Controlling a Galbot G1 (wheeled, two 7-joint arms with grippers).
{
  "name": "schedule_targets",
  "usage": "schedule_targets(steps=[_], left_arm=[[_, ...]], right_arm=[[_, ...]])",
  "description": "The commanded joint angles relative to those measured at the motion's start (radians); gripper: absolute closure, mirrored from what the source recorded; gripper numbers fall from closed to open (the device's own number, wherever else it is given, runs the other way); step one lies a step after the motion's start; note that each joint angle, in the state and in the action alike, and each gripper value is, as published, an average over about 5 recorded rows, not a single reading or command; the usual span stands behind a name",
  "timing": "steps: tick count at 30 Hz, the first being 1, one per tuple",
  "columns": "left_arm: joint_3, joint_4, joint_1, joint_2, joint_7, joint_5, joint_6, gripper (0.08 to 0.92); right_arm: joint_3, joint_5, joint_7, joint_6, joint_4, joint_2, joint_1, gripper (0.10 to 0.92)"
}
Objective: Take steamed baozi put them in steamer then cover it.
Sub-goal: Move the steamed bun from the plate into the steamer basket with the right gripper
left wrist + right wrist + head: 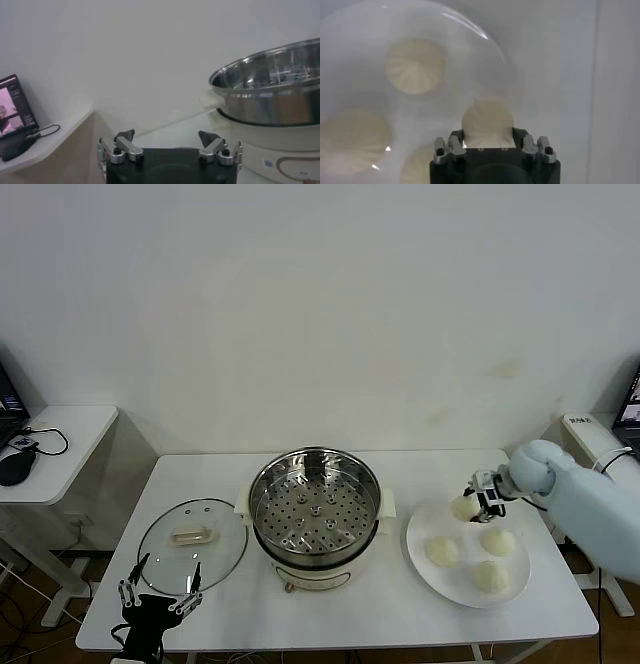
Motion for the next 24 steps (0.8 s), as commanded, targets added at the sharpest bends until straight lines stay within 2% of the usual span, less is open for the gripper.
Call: schedule_targets(steps=[1, 7, 17, 24], left_arm=[[0.002, -0.001, 0.000, 0.003, 0.000, 0.000, -0.001, 0.177], [0.016, 0.000, -0.004, 0.010, -0.004, 0.000, -0.006, 0.177], [0.007, -0.001, 0.006, 0.017, -0.004, -0.006, -0.016, 0.177], [-0.007, -0.011, 0.021, 0.024, -0.003, -0.030, -0.010, 0.177]], right_arm=[[-0.176, 0.206, -0.009, -0.024, 0.181, -0.140, 0.271, 0.414], [-0.343, 0.360, 0.003, -0.051, 0.237, -0.111, 0.511, 0.414], [-0.538, 0.530, 0.098, -0.044, 0.246, 0.162, 0.750, 0.414], [-0.629, 0.528, 0.139, 0.044, 0.201, 0.325, 0.732, 0.414]])
